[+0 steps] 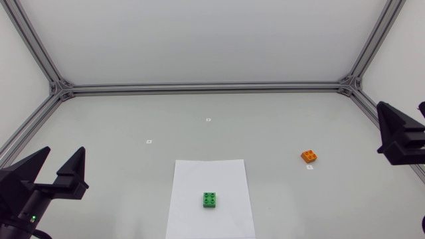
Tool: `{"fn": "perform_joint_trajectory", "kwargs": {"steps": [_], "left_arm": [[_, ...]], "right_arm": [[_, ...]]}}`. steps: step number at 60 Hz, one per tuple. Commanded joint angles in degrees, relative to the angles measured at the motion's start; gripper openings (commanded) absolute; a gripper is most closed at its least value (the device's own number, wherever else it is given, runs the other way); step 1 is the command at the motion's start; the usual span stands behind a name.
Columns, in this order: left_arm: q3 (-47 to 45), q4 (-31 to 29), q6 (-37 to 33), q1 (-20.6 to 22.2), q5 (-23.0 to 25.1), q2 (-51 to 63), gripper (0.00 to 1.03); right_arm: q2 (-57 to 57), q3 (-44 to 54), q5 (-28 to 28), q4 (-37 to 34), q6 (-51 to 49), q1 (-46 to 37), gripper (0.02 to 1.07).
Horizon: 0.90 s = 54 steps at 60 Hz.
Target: Pick up the orange 2x2 brick with the right arm and stack it on top of the green 2x2 brick in the center
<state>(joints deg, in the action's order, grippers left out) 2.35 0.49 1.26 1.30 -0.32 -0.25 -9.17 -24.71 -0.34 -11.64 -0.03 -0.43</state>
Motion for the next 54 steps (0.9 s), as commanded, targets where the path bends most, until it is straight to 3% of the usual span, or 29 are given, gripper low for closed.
{"fn": "perform_joint_trajectory", "kwargs": {"steps": [1, 20, 30, 40, 54], "left_arm": [[-2.3, -0.8, -0.7, -0.2, 0.2, -0.5, 0.99], [-2.3, -0.8, -0.7, -0.2, 0.3, -0.5, 0.99], [-2.3, -0.8, -0.7, -0.2, 0.2, -0.5, 0.99], [-2.3, -0.8, -0.7, -0.2, 0.2, -0.5, 0.99], [-2.3, -0.8, -0.7, -0.2, 0.2, -0.5, 0.99]], "right_arm": [[-5.7, -4.2, 0.1, -1.6, 1.0, 0.3, 1.03], [-27.5, -20.6, -1.3, -16.0, -0.2, -1.0, 1.02], [-38.0, -28.3, -1.3, -25.6, -7.4, -2.1, 1.02], [-46.8, -32.7, -1.3, -32.7, -21.9, -2.7, 1.02], [-57.7, -35.2, -4.0, -35.4, -24.9, -4.8, 1.02]]}}
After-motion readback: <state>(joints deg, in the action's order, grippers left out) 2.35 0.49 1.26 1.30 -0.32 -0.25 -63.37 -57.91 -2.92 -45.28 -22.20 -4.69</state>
